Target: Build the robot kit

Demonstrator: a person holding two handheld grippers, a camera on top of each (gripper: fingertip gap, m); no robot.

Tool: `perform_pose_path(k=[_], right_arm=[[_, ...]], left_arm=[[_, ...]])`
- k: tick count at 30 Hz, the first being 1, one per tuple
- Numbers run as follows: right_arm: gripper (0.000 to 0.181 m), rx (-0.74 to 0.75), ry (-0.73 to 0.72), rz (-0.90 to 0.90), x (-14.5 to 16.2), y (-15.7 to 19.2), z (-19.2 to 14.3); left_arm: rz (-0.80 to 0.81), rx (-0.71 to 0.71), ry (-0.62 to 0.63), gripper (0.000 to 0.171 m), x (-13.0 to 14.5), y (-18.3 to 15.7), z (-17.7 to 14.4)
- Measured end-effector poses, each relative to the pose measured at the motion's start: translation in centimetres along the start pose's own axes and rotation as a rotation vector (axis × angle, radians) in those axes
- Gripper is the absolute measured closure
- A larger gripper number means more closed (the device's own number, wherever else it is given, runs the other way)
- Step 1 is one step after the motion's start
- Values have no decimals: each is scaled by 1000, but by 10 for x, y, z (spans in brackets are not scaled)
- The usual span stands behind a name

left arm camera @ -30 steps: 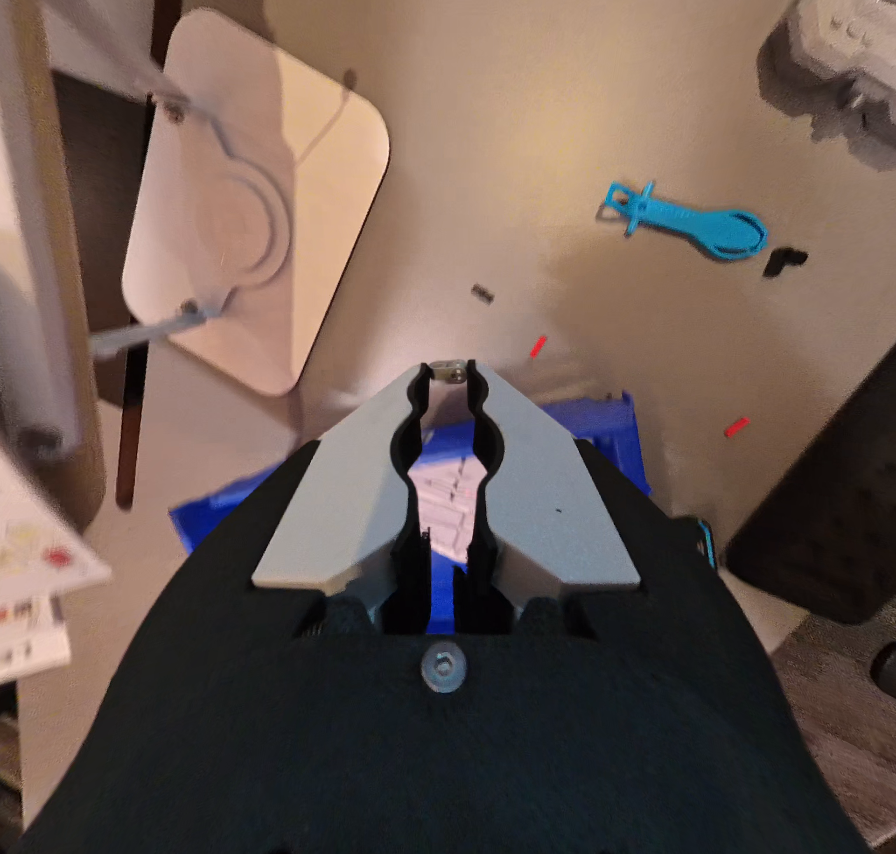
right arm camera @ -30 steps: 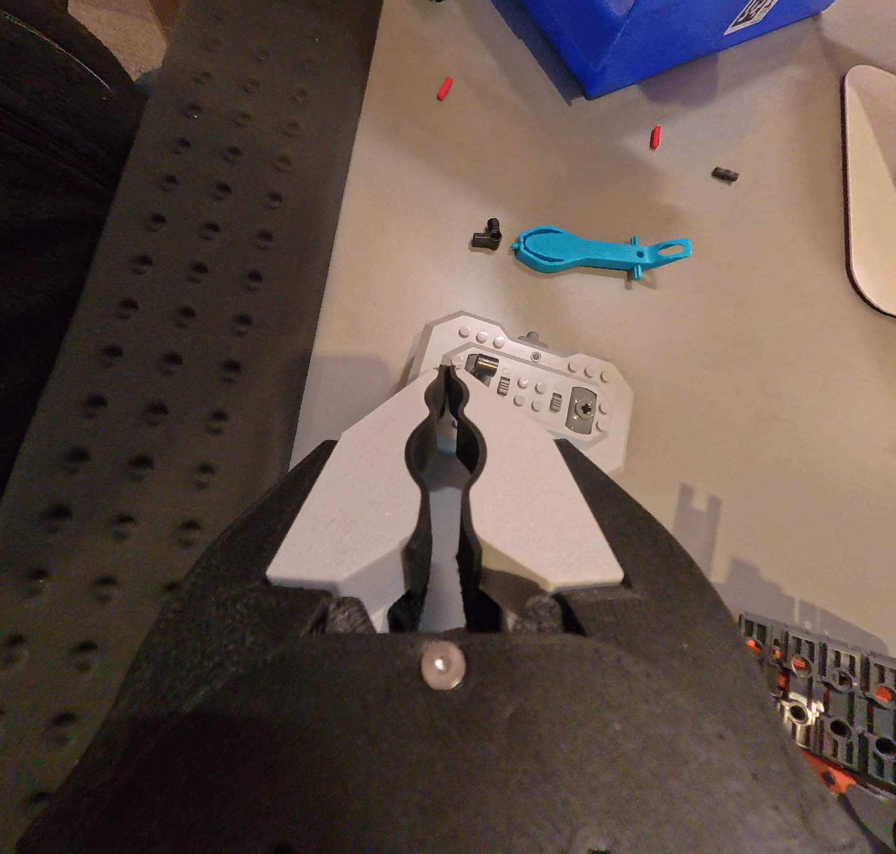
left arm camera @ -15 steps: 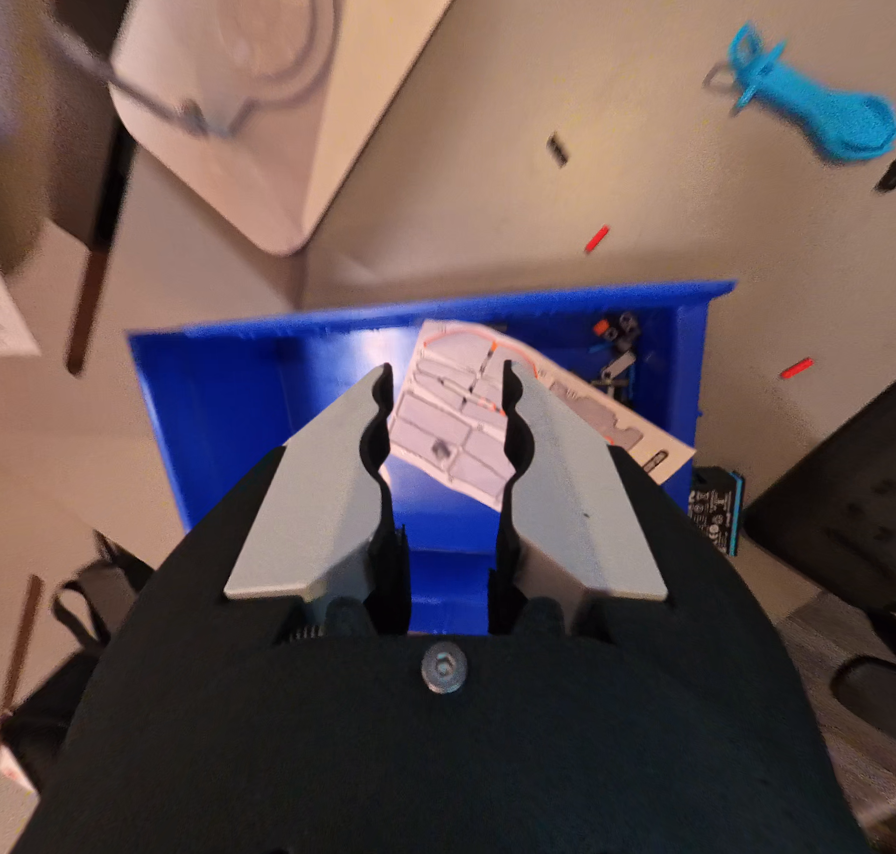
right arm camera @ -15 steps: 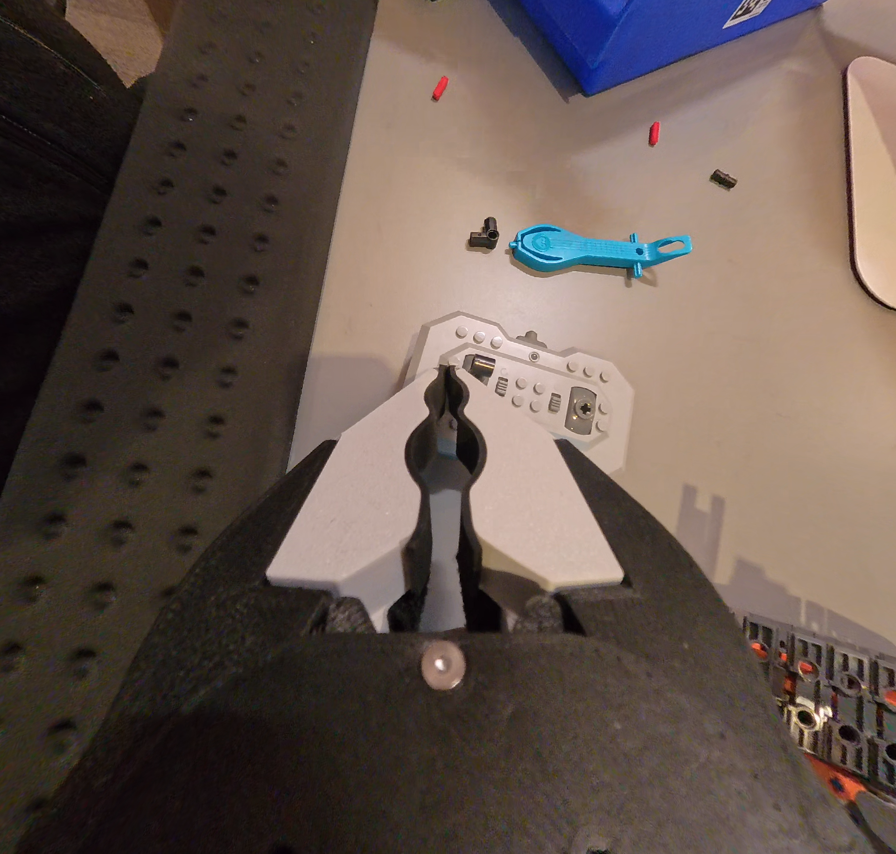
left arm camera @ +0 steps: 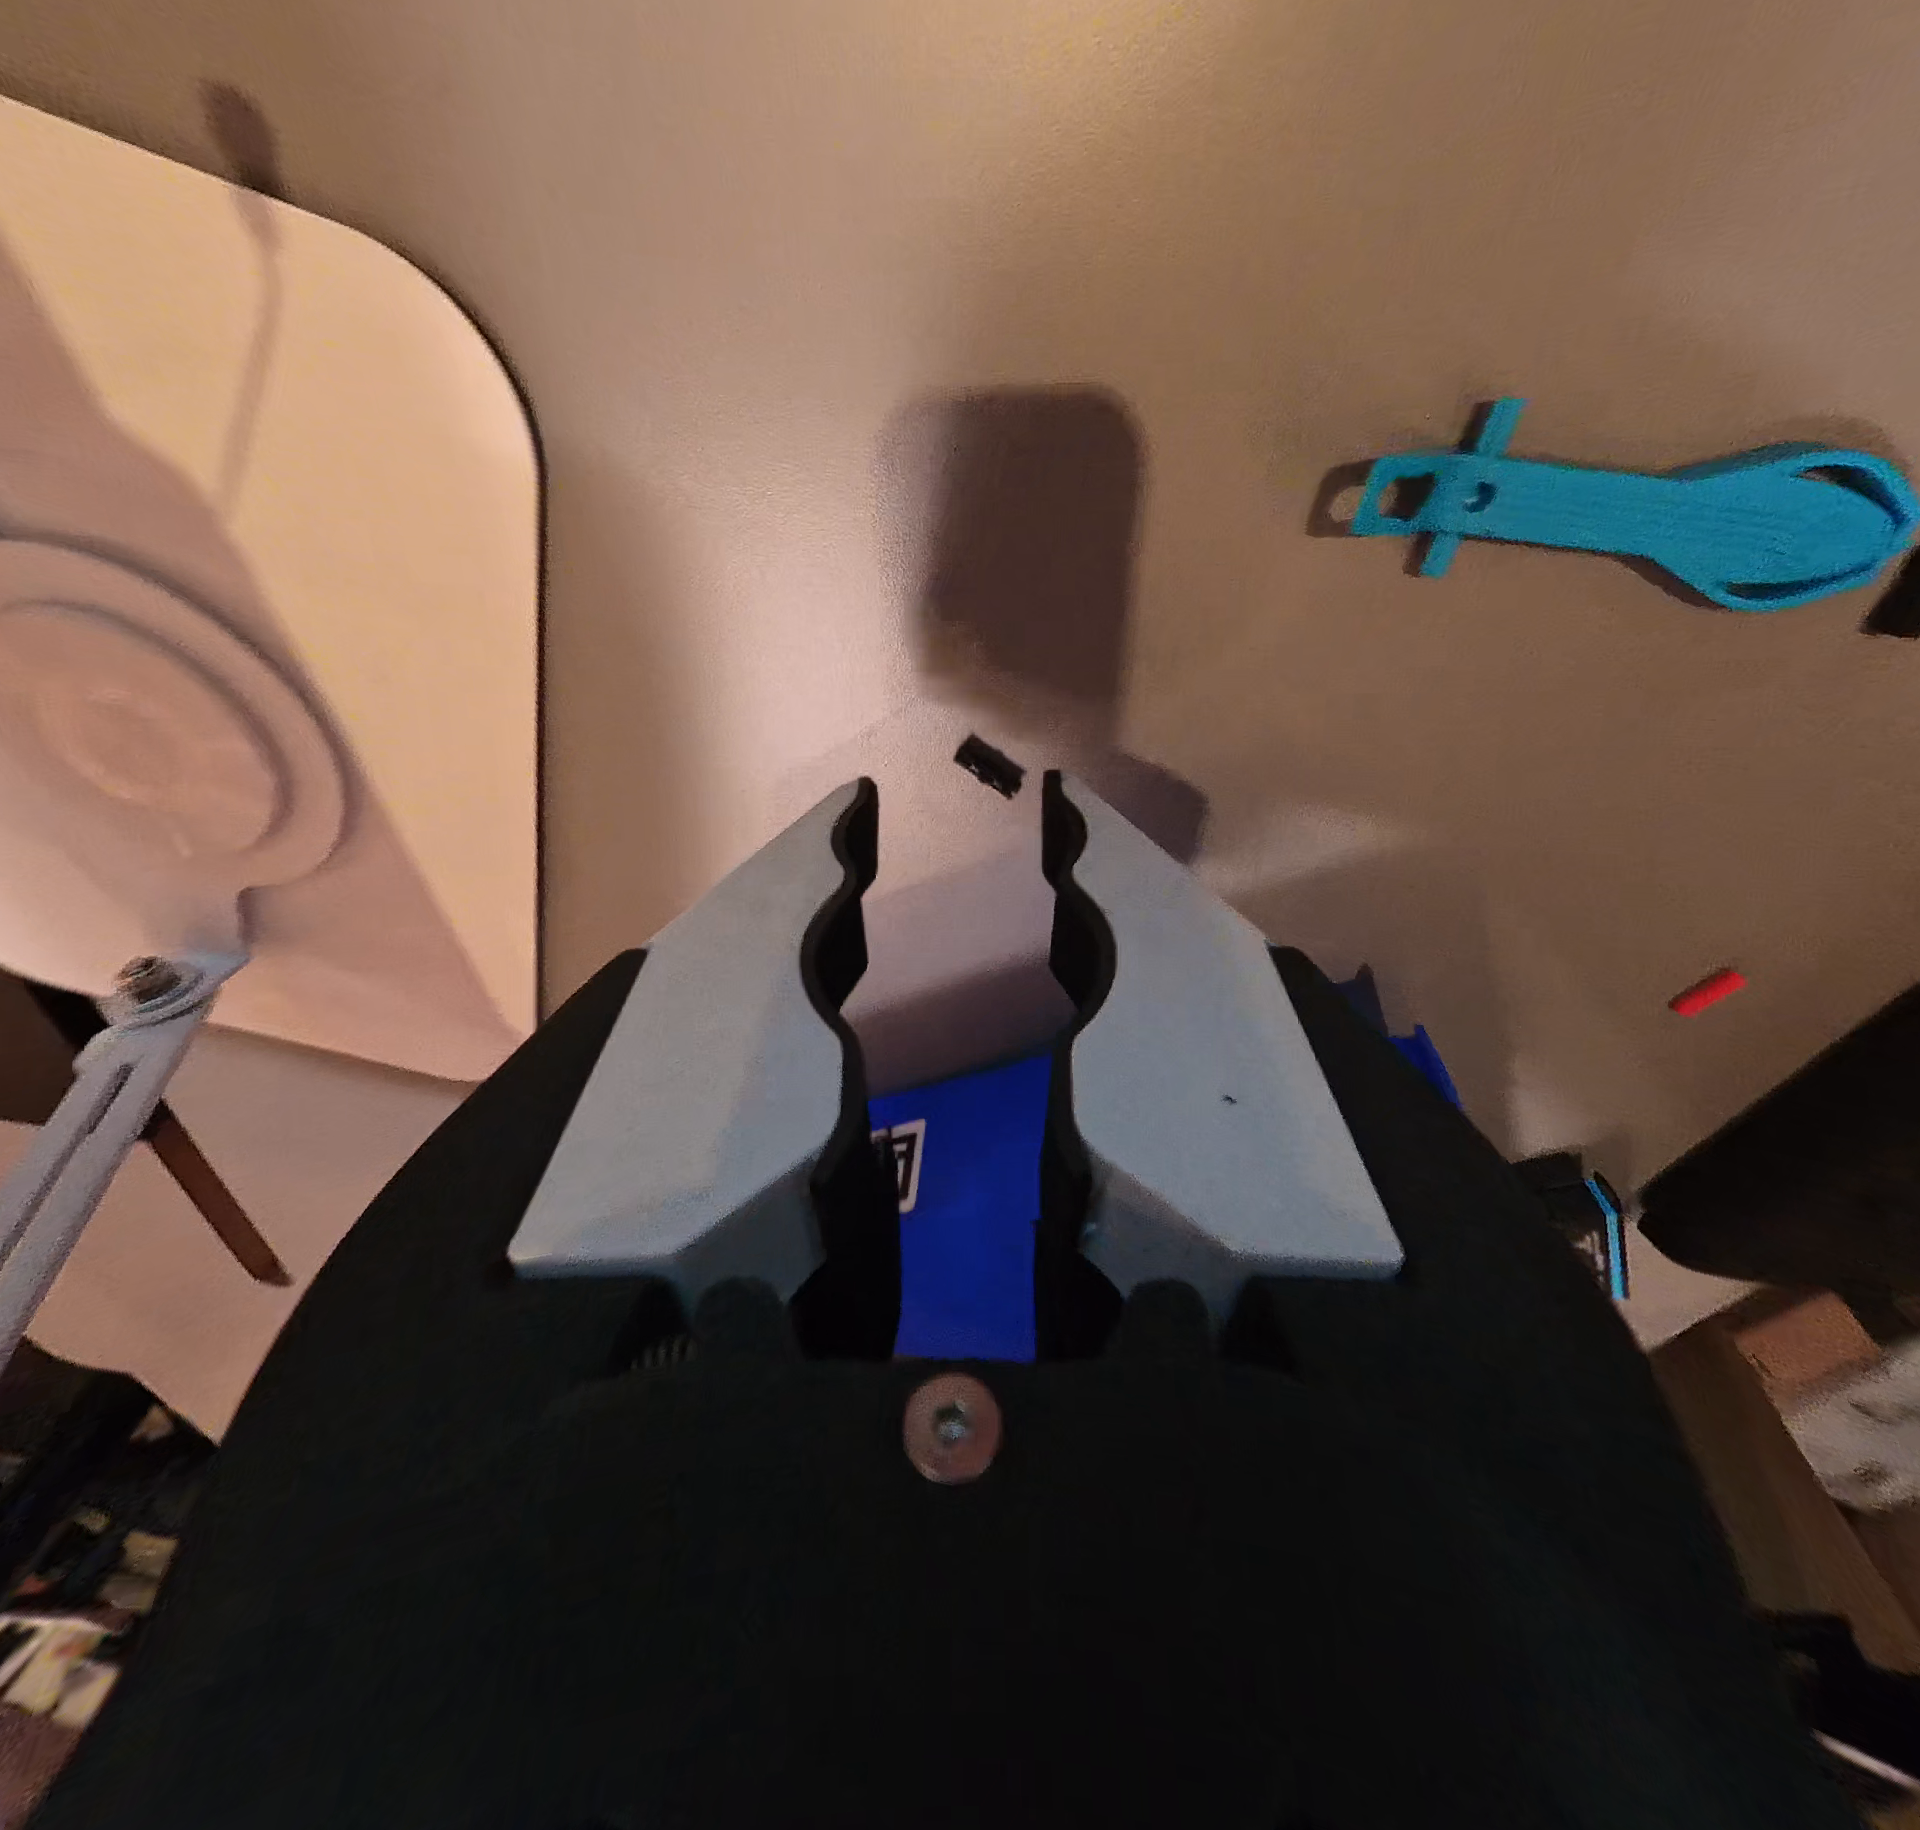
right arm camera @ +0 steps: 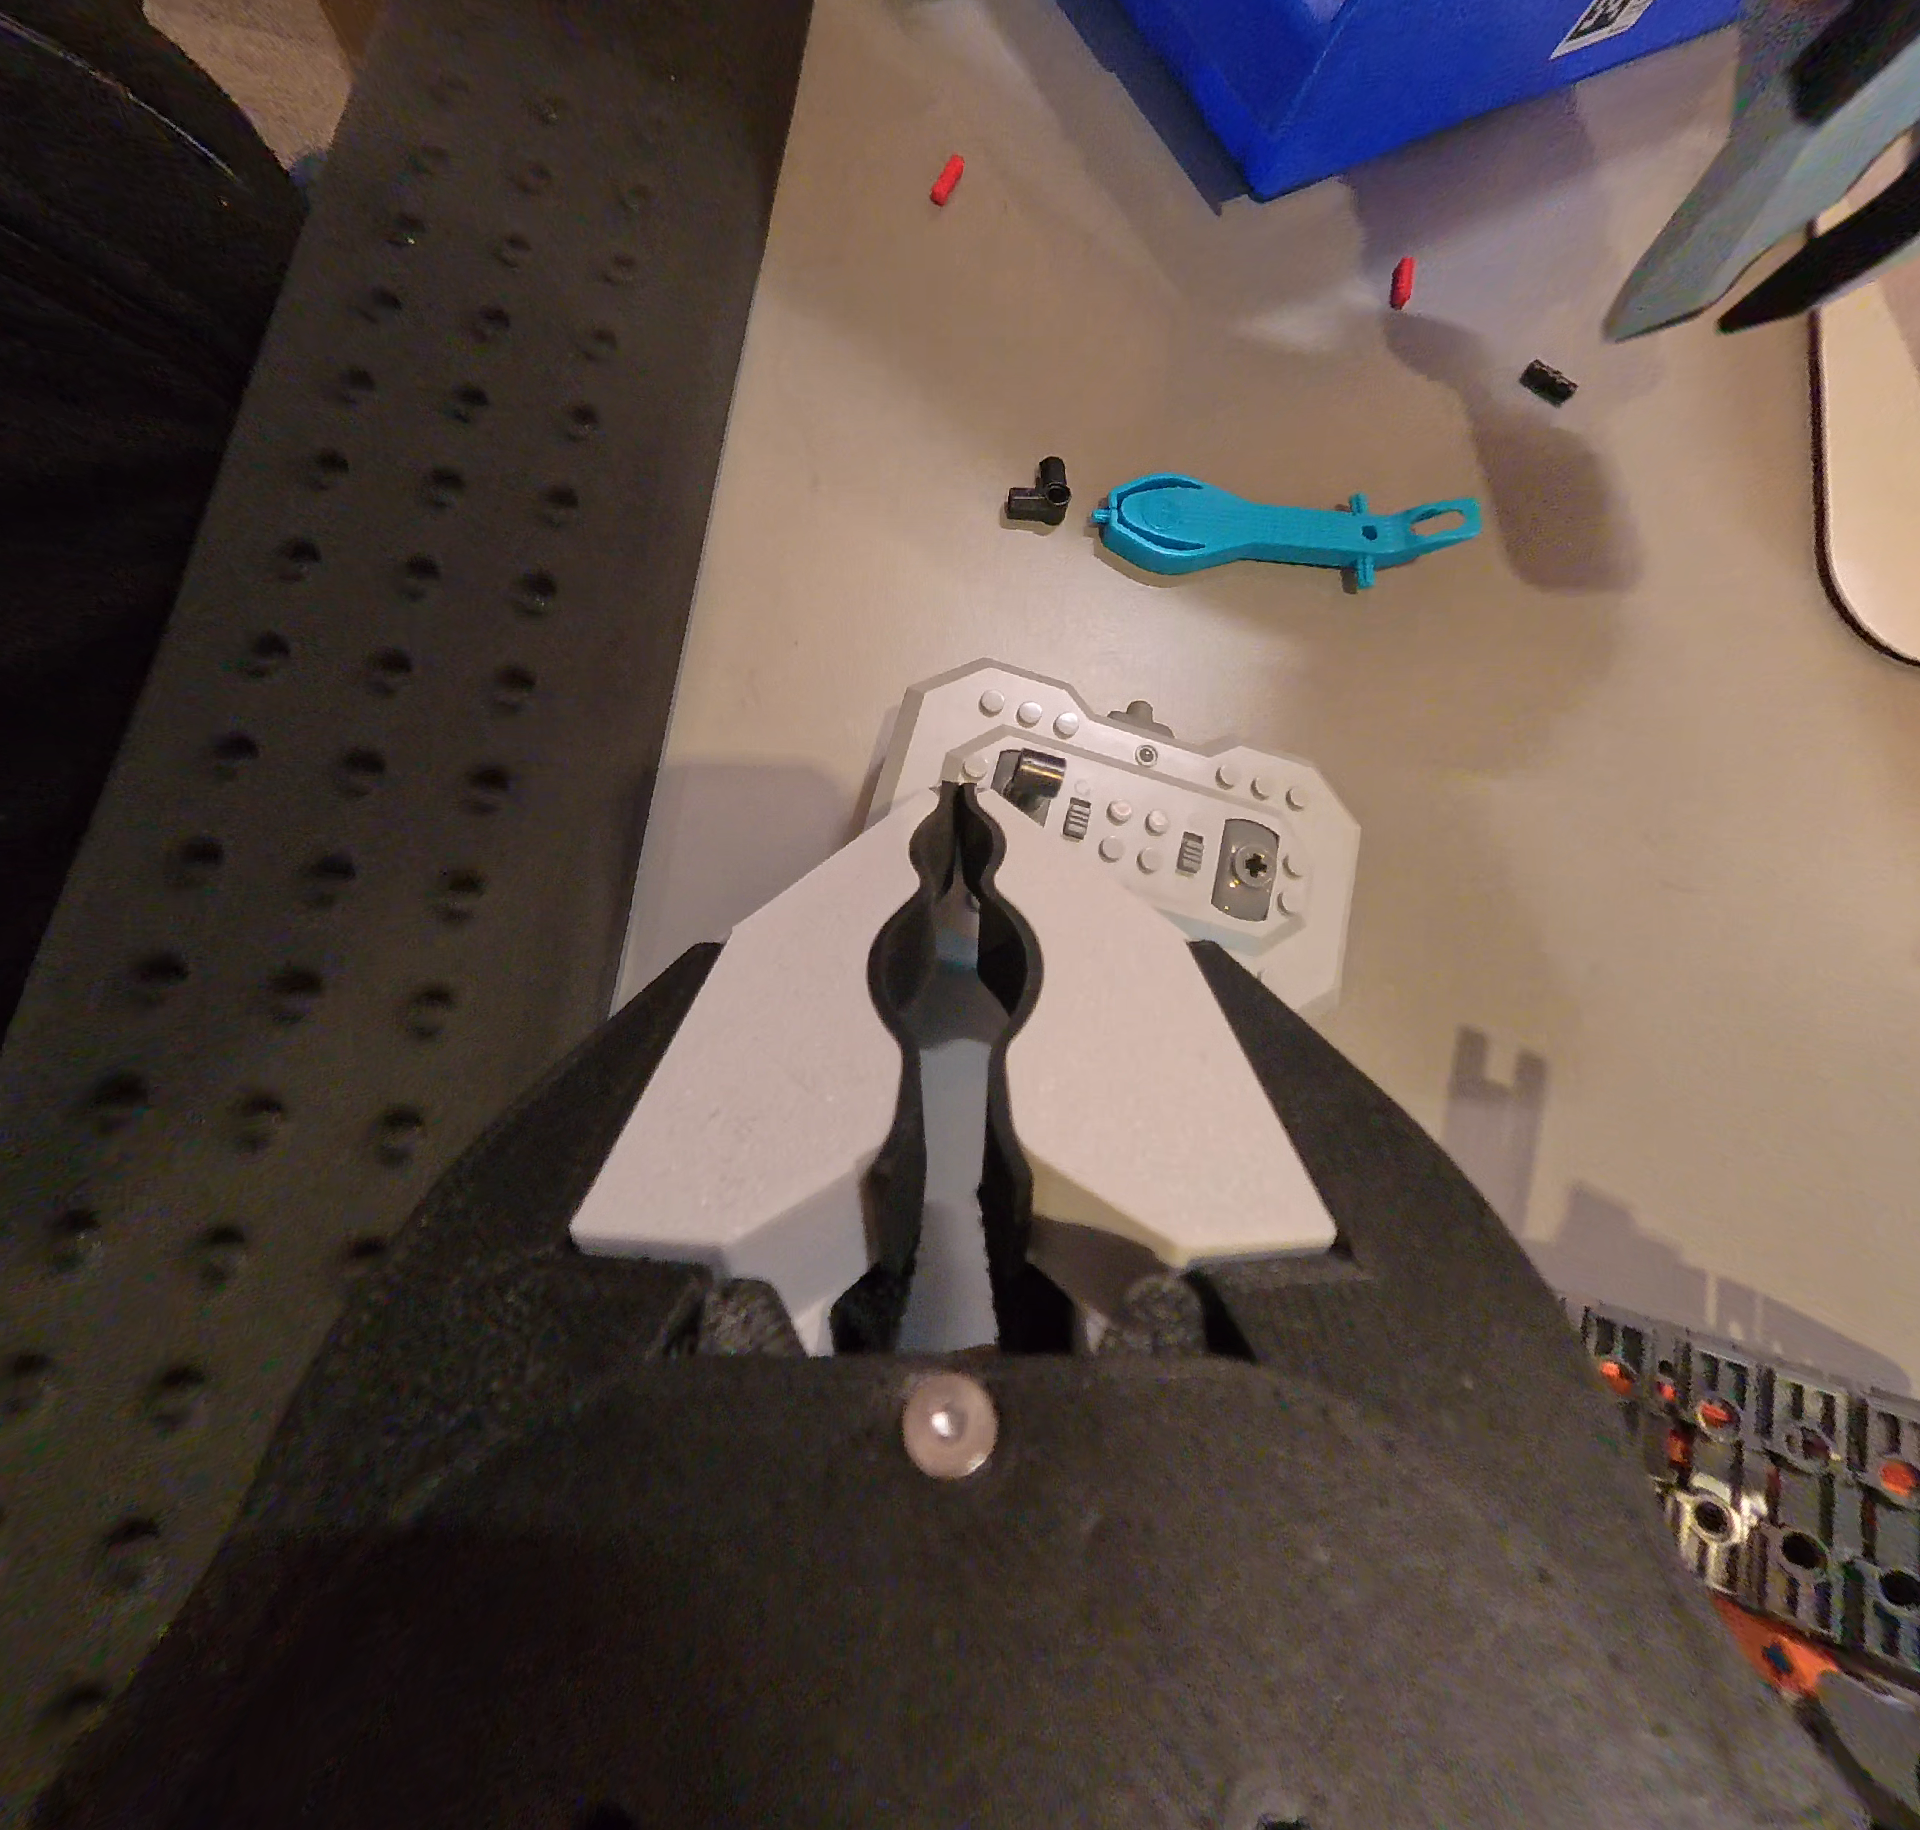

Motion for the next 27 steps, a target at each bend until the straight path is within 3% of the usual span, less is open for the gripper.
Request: perform_pose_path(k=[7,10,15,18,21,24,27], right_arm=[[181,1,-3,-3,0,0,-1],[181,-1,0,0,1,-1,0],[181,0,-1,4,1,-1,0],[181,2,0,4,2,-2,-1],[181,5,-1,3,2,-2,-2],[181,3,-4,2,1,-2,-2],[181,-1,0,-3,1,0,-1]], left_arm=[[-60,76,71,147,7,1,25],[-47,84,83,167,9,-2,28],[-30,57,51,168,7,1,25],[-56,20,-43,168,3,7,-3],[-87,-50,-155,168,13,10,-55],[-136,-147,-169,169,54,11,-96],[-207,-138,-151,168,98,3,-100]])
Point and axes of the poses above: each gripper's, where its closed fingertips meet, z out along the fingers, x out of its underside, y = z × x across the jaws, the point moved 1 cm from there along -z, back along the fingers, and after that the axes turned 1 degree about -z, right-handed, at the moved point
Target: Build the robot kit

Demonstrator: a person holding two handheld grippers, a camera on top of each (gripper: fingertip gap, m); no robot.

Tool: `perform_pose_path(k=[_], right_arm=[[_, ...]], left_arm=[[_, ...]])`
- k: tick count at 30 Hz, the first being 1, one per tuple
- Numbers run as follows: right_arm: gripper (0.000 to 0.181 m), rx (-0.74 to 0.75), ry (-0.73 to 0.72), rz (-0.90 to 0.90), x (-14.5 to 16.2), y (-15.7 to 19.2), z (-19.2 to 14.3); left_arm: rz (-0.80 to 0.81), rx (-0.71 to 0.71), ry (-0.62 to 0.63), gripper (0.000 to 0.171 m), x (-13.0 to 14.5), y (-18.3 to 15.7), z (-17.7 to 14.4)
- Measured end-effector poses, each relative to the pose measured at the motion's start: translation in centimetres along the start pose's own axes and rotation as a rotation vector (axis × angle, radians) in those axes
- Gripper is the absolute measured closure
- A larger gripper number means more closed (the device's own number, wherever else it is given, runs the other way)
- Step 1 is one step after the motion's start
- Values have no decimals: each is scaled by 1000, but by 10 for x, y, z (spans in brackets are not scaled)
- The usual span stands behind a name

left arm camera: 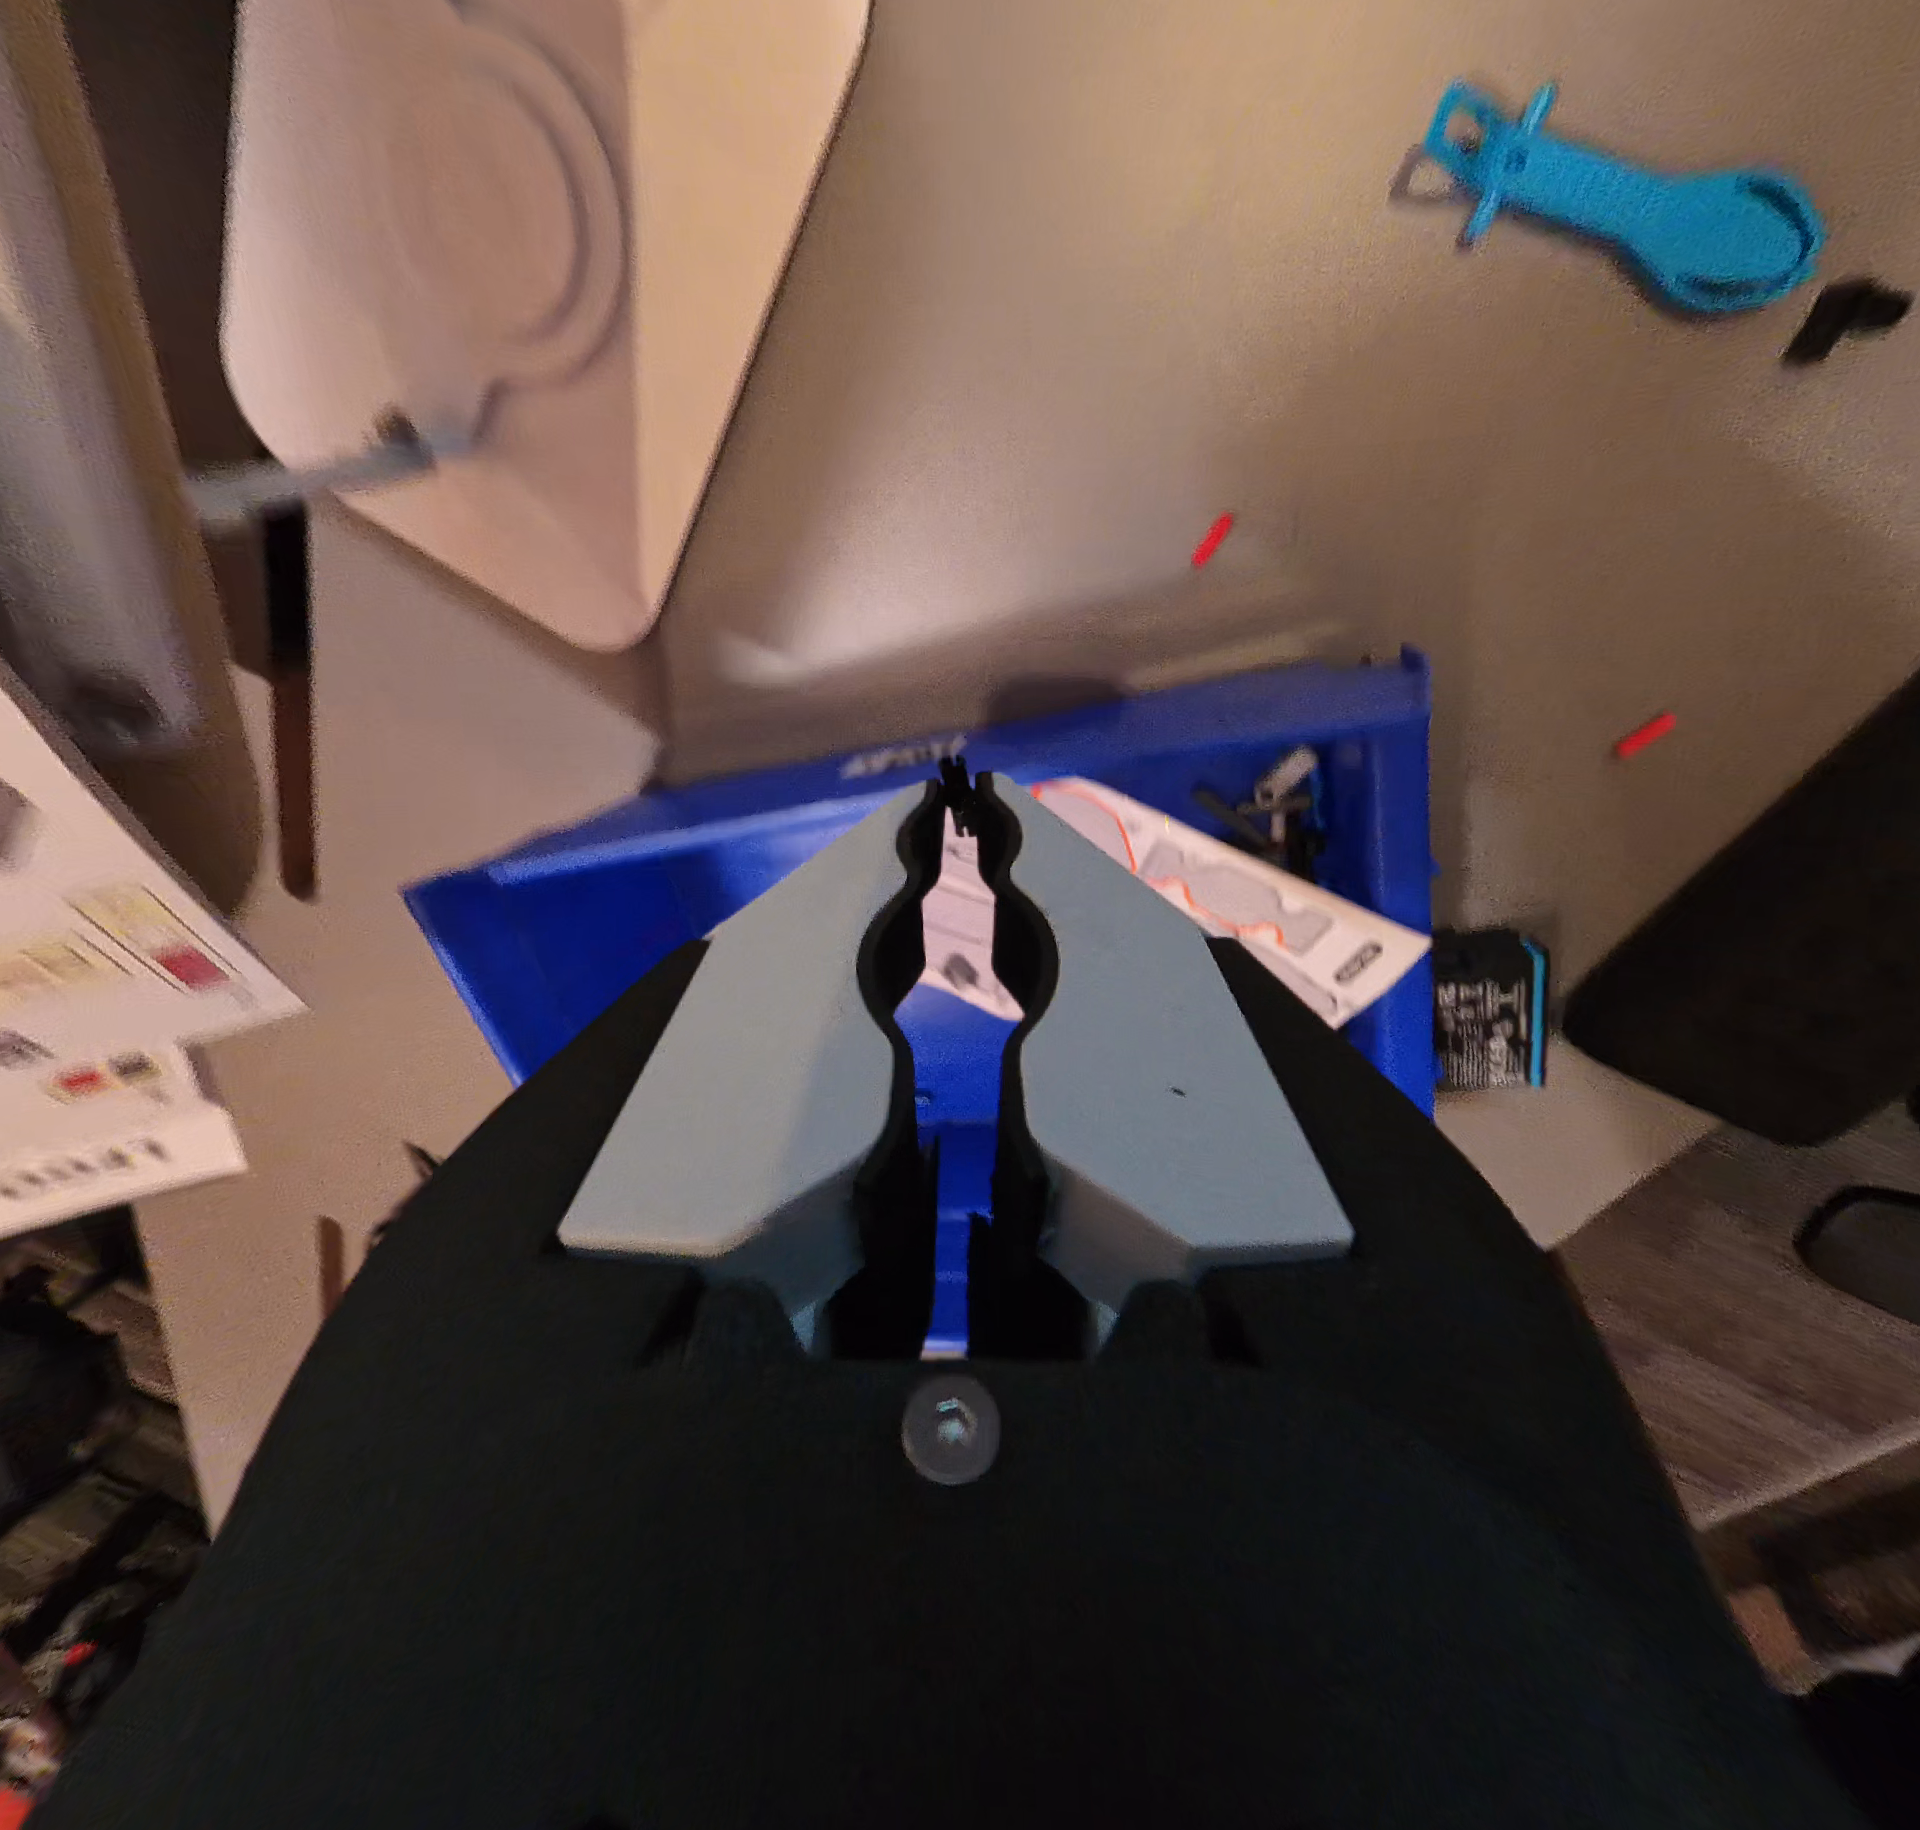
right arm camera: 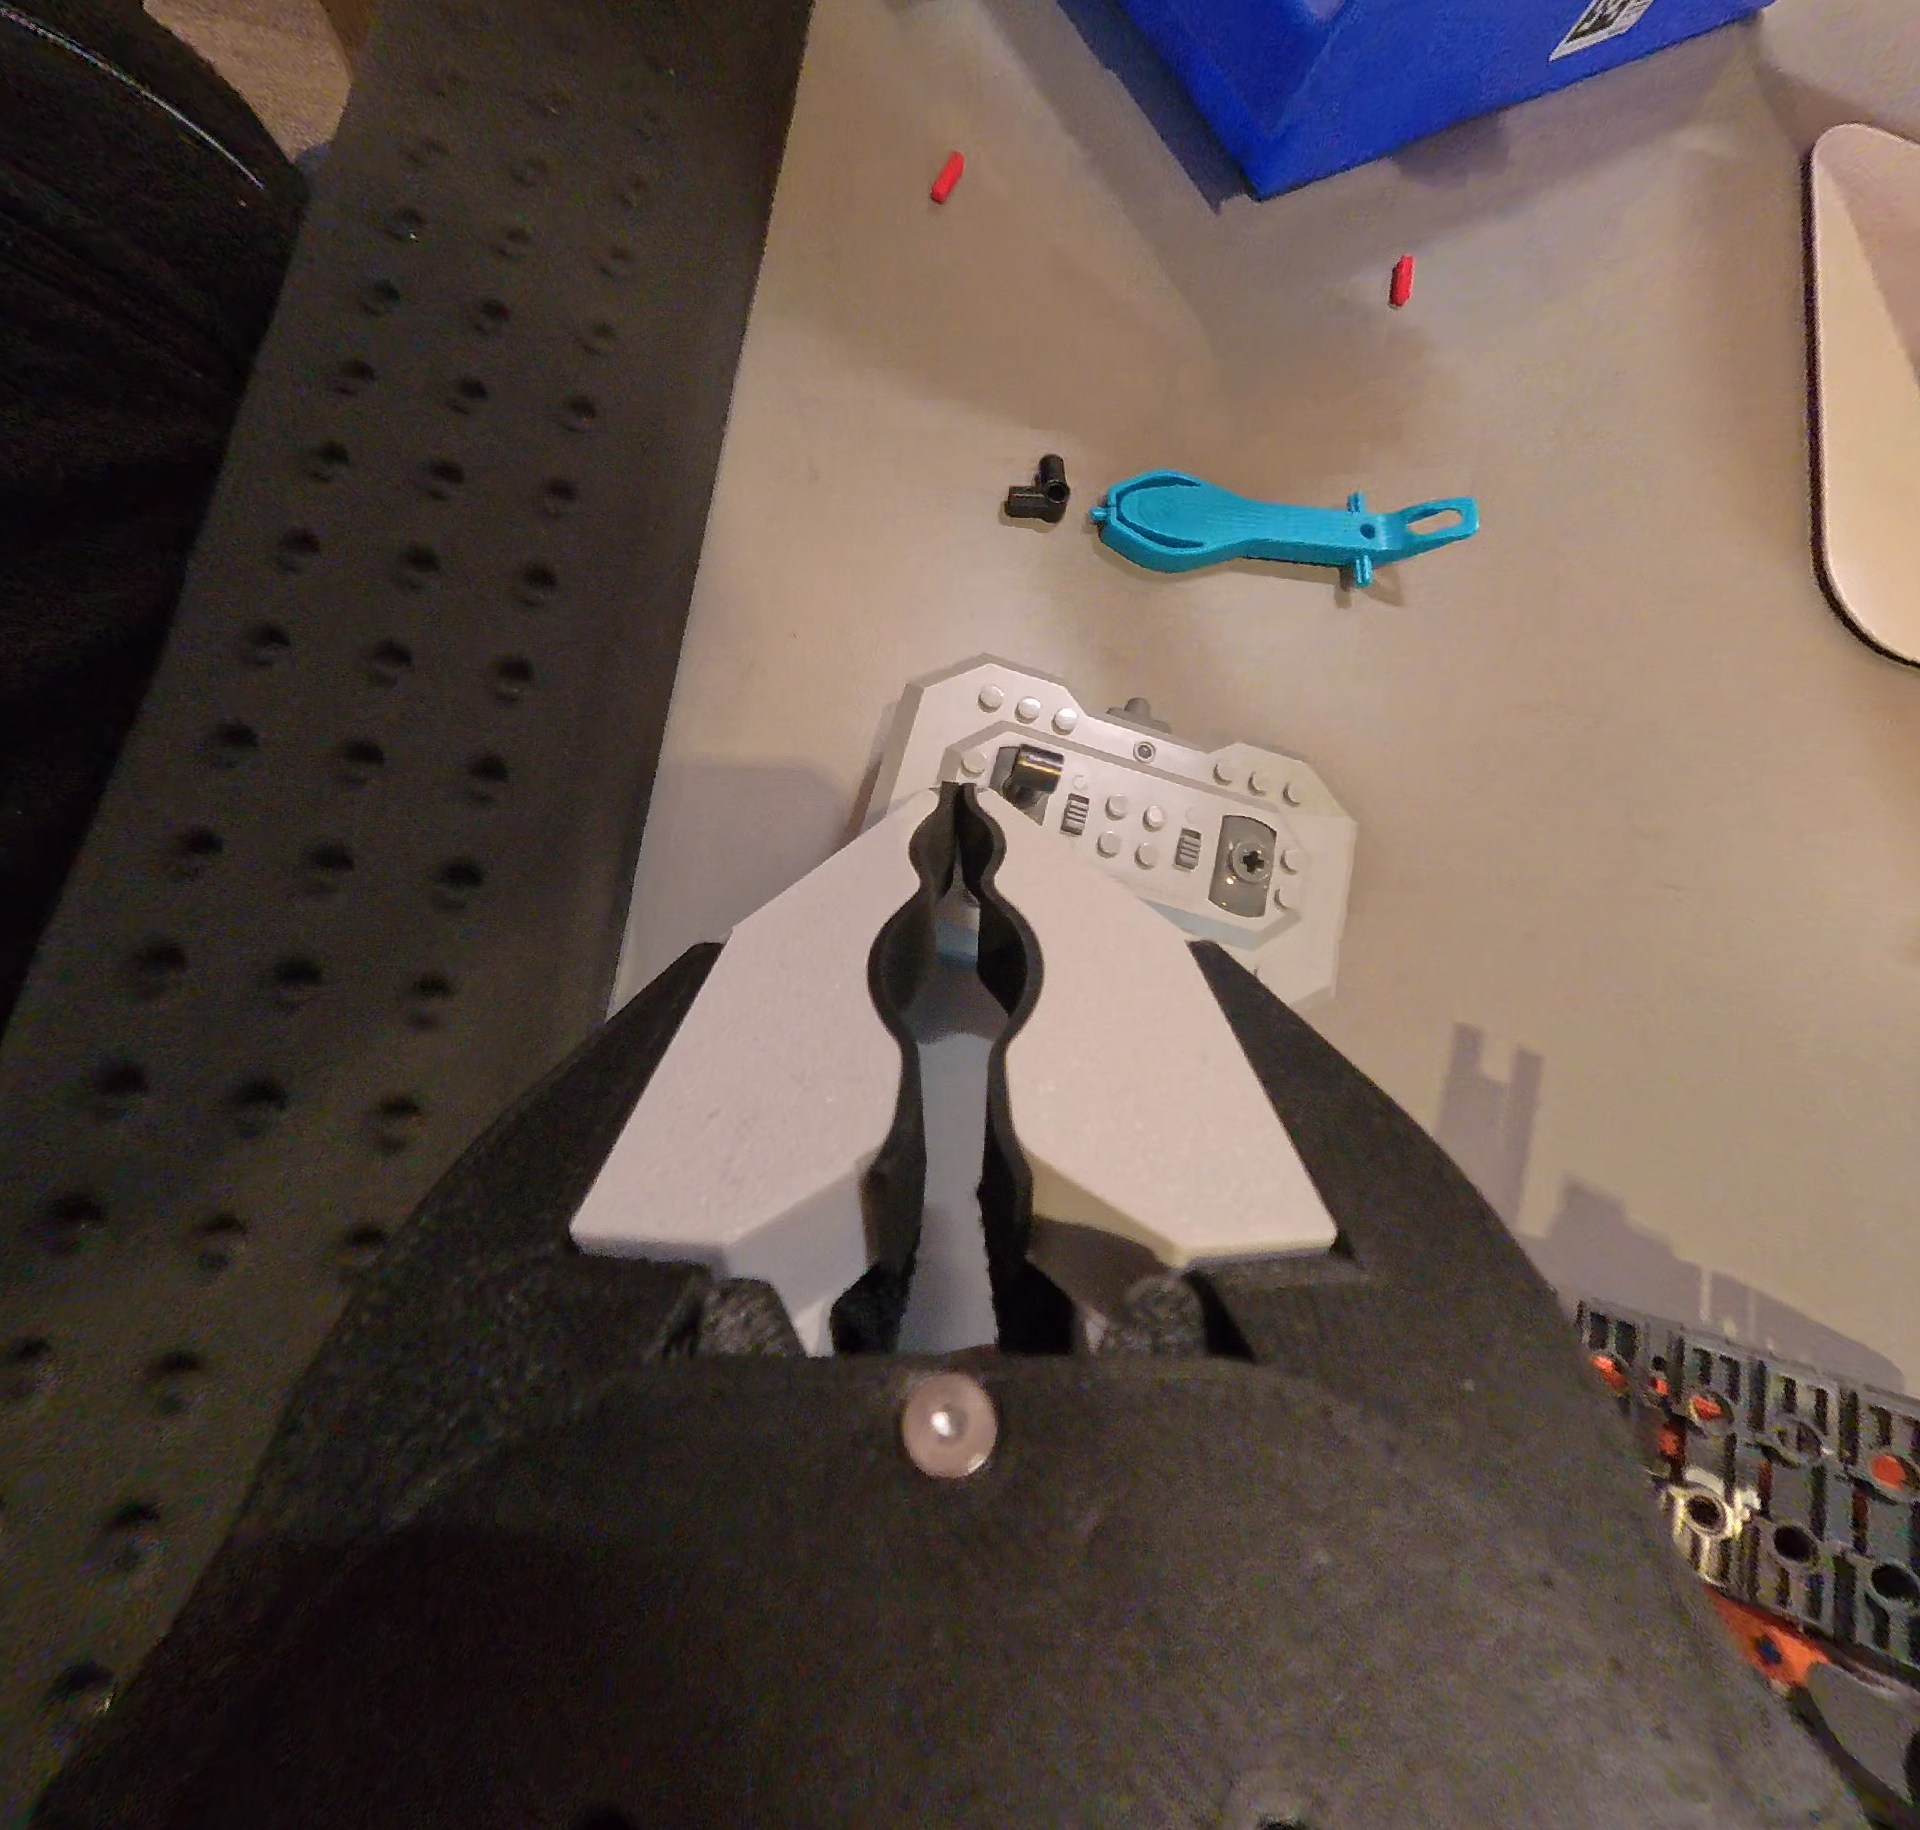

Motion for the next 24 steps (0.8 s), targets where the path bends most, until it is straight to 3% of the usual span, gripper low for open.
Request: perform_pose_path(k=[2,3,4,7,10,13,18,24], right_arm=[[181,0,0,0,0,0,1],[181,0,0,3,0,0,1],[181,3,0,6,0,-1,1],[181,4,-14,19,-1,-3,0],[181,-11,-66,53,-6,-5,-5],[181,-13,-104,83,-9,-9,-10],[181,-2,-99,77,-8,-10,-12],[181,-3,-105,58,-11,-7,-15]], left_arm=[[-39,-21,48,160,27,3,9],[-51,-26,77,142,38,3,13],[-58,-35,88,136,45,3,16],[-60,-86,26,119,37,5,8],[14,-116,-76,125,1,-4,-5],[171,-48,-66,138,-30,-32,6],[394,91,107,149,-57,-68,57],[538,198,397,151,-35,-78,106]])
Point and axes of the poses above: each gripper's, where its closed fingertips meet, z out along the fingers, x out of its underside, y = z × x across the jaws, the point moved 1 cm from there along -z, back along the fingers, and after that the axes turned 1 degree about -z, right-handed, at the moved point
